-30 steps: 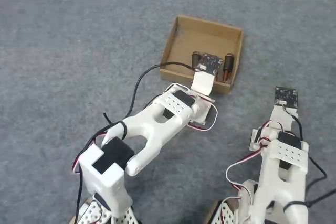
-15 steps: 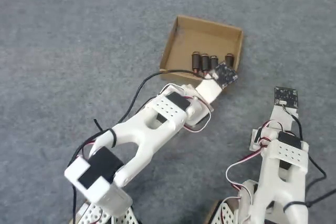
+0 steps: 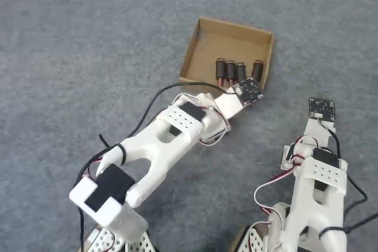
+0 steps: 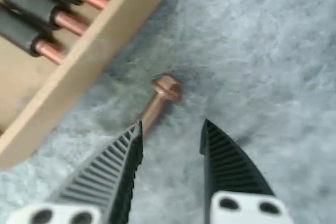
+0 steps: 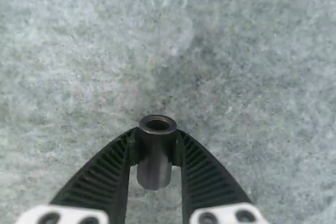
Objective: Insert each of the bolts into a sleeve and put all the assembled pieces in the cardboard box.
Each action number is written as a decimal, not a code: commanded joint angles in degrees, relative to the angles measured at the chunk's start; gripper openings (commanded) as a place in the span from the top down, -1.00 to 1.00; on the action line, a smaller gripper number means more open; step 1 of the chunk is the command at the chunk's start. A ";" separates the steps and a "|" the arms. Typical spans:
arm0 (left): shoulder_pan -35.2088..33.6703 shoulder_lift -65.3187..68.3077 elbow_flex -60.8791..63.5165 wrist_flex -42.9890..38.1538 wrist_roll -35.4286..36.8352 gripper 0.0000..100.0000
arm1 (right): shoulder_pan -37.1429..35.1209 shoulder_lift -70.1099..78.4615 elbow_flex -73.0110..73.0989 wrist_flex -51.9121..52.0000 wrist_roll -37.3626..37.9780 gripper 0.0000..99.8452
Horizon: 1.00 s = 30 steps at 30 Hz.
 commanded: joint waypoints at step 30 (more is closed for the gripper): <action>-1.05 25.49 -36.70 24.00 9.85 0.98 | -1.45 -2.33 -0.09 -1.89 1.67 0.99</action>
